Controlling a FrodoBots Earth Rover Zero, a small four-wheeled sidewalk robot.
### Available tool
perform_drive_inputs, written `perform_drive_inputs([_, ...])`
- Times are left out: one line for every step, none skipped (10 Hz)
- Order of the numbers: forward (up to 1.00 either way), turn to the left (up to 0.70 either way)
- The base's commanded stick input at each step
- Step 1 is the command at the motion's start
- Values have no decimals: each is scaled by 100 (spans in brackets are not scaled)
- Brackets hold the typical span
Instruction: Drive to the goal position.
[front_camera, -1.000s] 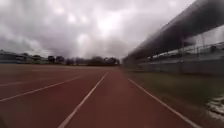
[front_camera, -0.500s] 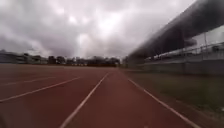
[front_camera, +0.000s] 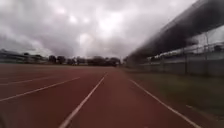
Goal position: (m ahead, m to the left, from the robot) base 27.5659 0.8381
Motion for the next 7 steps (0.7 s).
perform_drive_inputs([70, -7])
perform_drive_inputs([70, 0])
perform_drive_inputs([70, 0])
perform_drive_inputs([70, 0])
perform_drive_inputs([70, 0])
perform_drive_inputs([70, 0])
perform_drive_inputs([70, 0])
